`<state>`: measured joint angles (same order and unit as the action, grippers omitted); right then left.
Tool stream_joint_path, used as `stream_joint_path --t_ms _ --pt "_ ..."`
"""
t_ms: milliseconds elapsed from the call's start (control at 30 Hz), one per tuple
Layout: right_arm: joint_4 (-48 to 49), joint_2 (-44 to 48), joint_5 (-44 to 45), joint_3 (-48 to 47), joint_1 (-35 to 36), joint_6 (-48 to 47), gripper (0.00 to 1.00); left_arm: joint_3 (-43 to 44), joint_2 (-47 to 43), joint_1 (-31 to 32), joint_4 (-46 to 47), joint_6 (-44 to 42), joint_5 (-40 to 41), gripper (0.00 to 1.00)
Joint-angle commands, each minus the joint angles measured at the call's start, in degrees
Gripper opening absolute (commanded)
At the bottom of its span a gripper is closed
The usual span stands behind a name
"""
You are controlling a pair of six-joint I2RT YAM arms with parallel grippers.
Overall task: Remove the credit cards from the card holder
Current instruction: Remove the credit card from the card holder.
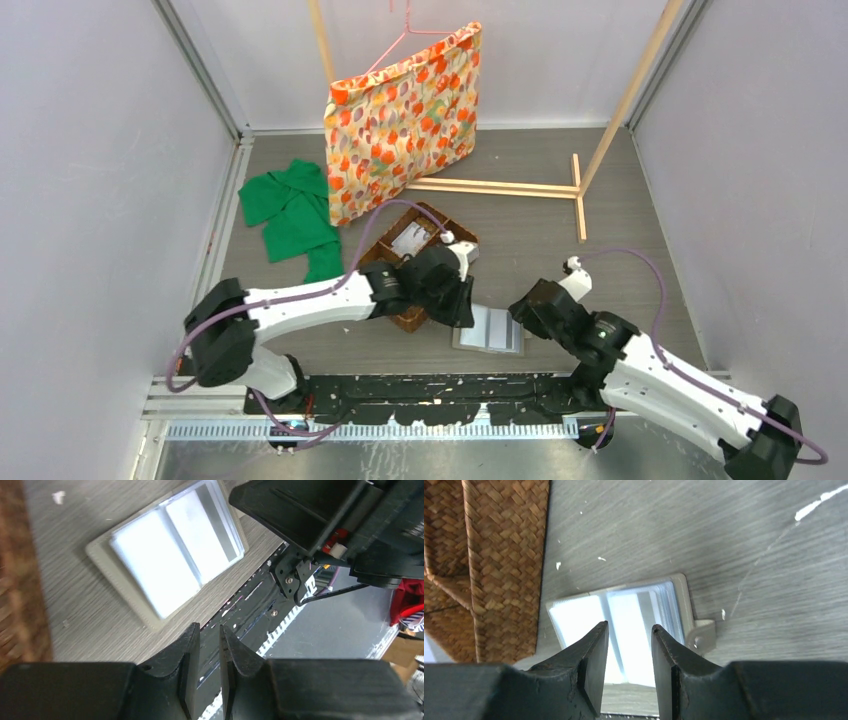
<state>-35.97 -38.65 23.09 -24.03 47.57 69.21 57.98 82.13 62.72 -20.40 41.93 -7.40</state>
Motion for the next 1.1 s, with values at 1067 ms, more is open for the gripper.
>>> stream_joint_path --t_ms 1067 --pt "9.92 6.01 -11.92 11.38 0.24 4.86 0.35 2.42 23.39 0.32 14.30 4.03 -2.79 0.21"
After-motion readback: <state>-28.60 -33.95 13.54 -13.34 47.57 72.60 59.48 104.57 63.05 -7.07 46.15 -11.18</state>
